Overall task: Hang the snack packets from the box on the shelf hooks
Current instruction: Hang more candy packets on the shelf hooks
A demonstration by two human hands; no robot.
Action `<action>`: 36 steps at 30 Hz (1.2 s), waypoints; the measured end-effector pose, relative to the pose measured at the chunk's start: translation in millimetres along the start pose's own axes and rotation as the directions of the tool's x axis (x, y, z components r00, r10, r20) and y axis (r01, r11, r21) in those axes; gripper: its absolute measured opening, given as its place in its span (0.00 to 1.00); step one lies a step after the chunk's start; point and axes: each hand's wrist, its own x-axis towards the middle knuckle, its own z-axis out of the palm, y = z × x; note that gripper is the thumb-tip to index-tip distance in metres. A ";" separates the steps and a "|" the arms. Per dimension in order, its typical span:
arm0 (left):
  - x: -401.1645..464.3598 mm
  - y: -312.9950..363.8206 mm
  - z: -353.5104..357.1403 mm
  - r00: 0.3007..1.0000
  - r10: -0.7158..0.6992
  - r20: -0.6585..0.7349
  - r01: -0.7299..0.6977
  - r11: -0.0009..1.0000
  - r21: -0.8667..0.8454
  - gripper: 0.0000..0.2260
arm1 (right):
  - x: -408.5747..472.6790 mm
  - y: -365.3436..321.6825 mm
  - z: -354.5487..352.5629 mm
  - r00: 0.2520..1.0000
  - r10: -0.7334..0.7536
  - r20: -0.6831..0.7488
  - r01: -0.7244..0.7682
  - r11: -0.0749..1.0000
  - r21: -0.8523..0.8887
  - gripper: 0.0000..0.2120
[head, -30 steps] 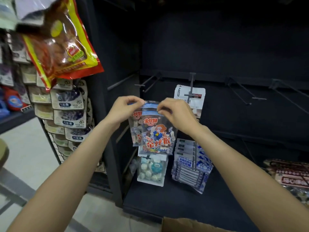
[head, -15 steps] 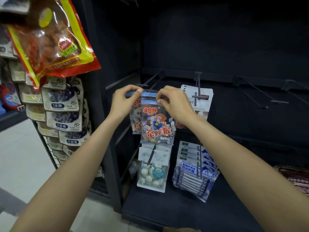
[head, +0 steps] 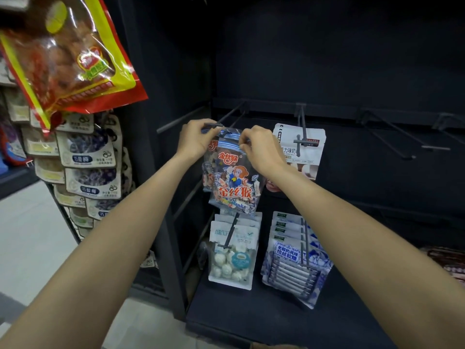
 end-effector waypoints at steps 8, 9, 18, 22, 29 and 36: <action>8.8 3.3 16.6 0.980 -0.082 -0.182 0.097 0.992 0.076 0.08 | -24.7 14.6 7.2 0.999 0.021 -0.036 -0.023 0.998 -0.065 0.03; -1.5 4.4 14.8 0.971 -0.052 -0.232 0.080 0.990 0.113 0.09 | -30.0 15.3 3.9 0.999 0.005 -0.042 -0.008 0.998 -0.054 0.04; -137.1 41.4 -16.4 0.989 0.023 0.149 0.012 0.972 -0.233 0.10 | -72.1 -7.4 -21.0 0.979 -0.200 -0.045 0.203 0.977 0.066 0.04; -145.6 51.5 -32.1 0.996 0.074 0.053 -0.061 0.974 -0.218 0.05 | -82.8 -21.0 -34.5 0.985 -0.171 0.025 0.157 0.944 0.290 0.04; -128.2 60.0 -57.1 0.996 -0.086 -0.025 0.065 0.884 -0.463 0.10 | -85.8 -31.4 -58.6 0.987 0.073 0.146 -0.161 0.579 0.799 0.06; -76.5 46.4 -39.8 0.974 -0.224 -0.039 0.188 0.891 -0.414 0.09 | -34.9 -35.6 -25.9 0.974 0.223 0.033 -0.181 0.686 0.705 0.12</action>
